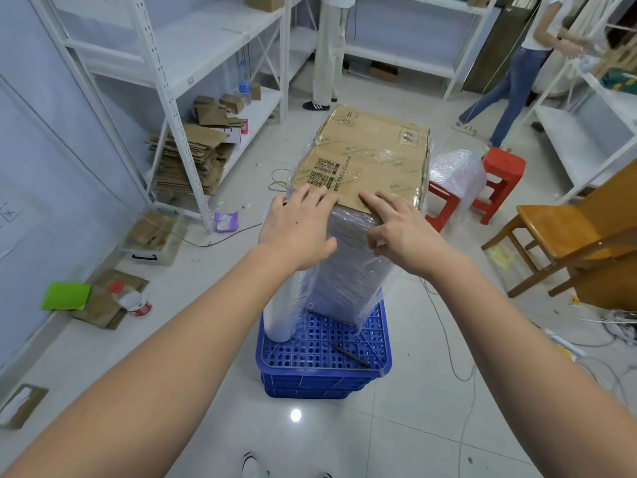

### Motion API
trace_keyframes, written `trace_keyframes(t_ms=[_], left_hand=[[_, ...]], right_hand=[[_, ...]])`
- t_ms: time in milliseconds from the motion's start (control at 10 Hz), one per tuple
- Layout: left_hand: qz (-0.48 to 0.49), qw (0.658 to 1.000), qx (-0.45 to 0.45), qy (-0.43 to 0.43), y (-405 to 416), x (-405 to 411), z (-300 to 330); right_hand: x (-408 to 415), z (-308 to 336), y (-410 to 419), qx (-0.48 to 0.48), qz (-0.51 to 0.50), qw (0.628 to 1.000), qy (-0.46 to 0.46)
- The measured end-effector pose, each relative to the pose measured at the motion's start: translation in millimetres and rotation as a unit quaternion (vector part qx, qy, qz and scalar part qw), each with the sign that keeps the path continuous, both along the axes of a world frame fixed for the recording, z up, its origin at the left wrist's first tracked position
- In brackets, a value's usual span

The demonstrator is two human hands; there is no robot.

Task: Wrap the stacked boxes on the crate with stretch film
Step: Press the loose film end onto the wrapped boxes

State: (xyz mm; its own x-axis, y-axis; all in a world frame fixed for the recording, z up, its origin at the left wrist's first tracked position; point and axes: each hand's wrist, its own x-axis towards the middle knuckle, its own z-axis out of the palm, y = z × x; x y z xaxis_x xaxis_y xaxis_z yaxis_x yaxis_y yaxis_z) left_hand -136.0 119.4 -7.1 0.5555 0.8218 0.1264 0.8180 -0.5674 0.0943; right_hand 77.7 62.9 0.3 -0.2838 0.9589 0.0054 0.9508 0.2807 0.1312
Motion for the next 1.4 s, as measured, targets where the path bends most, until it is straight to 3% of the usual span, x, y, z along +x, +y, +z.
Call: trace_keyframes(t_ms=[300, 600, 800, 1100, 1300, 1400], left_hand=[[0.0, 1.0, 0.0, -0.002, 0.1, -0.2, 1.1], [0.0, 1.0, 0.001, -0.001, -0.3, -0.5, 0.3], [-0.01, 1.0, -0.013, 0.003, 3.4, -0.4, 4.3], [-0.036, 0.999, -0.016, -0.005, 2.8, 0.9, 15.3], [-0.129, 0.971, 0.029, -0.197, -40.8, 22.7, 9.1], [-0.131, 0.96, -0.044, -0.243, -54.1, 35.7, -8.6]], right_hand=[[0.5, -11.8, 0.8, 0.059, 0.018, 0.998, 0.021], [3.1, -11.9, -8.3, 0.02, 0.015, 0.999, -0.02], [3.8, -14.7, -7.9, 0.074, 0.033, 0.997, -0.002], [4.7, -14.9, -6.7, 0.072, 0.042, 0.996, 0.028], [16.9, -17.8, -17.1, 0.068, 0.025, 0.995, 0.076], [26.1, -20.3, -24.3, 0.079, 0.019, 0.992, 0.093]])
